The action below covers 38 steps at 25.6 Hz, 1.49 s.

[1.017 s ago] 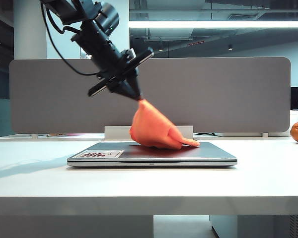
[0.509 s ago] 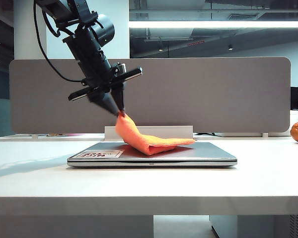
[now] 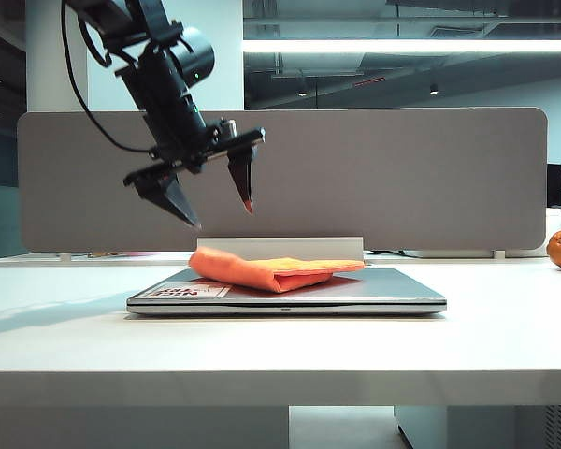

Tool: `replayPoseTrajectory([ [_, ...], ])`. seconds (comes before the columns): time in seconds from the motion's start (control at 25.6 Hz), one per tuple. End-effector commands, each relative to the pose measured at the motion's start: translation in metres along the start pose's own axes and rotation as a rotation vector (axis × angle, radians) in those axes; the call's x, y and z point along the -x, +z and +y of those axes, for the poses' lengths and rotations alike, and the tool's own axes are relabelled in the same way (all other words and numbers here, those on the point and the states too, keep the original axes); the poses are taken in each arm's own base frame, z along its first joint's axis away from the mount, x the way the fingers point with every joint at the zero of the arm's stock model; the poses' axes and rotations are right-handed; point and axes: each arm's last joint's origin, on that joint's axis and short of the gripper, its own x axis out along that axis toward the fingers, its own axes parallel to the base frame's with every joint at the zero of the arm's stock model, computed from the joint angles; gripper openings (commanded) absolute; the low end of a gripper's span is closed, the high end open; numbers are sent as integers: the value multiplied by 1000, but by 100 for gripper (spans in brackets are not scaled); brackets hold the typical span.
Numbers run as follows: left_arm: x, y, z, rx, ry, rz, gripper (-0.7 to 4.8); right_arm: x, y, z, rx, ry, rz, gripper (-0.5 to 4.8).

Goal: Pick up the orange rag and put it over the laptop.

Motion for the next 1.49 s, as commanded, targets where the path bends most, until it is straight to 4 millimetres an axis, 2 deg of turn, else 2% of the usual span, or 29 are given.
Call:
replayPoseTrajectory([
  [0.04,16,1,-2,-44,19,-9,381,0,0,0,5,2,-8,-5],
  [0.2,31,-1,-2,-82,74,6,357,0,0,0,5,2,-8,-5],
  [0.23,35,-2,-2,-103,102,12,322,0,0,0,5,2,-8,-5],
  [0.31,41,-4,-1,-141,157,25,189,0,0,0,5,2,-8,-5],
  [0.39,47,-6,1,-157,212,36,18,0,0,0,5,2,-8,-5],
  [0.43,49,-7,1,-160,232,39,-8,0,0,0,5,2,-8,-5],
  [0.78,79,-2,7,-182,255,-15,-5,0,0,0,14,-2,-9,-5],
  [0.94,113,0,11,-166,247,-141,-5,0,1,-2,16,-65,-28,-5],
  [1.06,133,-18,18,-165,242,-233,-5,0,1,-4,15,-137,-49,-5],
  [1.21,144,-44,24,-183,241,-278,-6,0,1,-4,15,-137,-48,-5],
  [1.33,156,-73,28,-202,237,-325,-5,0,1,-4,45,-143,-44,-5],
  [1.49,173,-109,33,-201,227,-389,-6,2,-4,-11,17,-327,-31,-5],
])
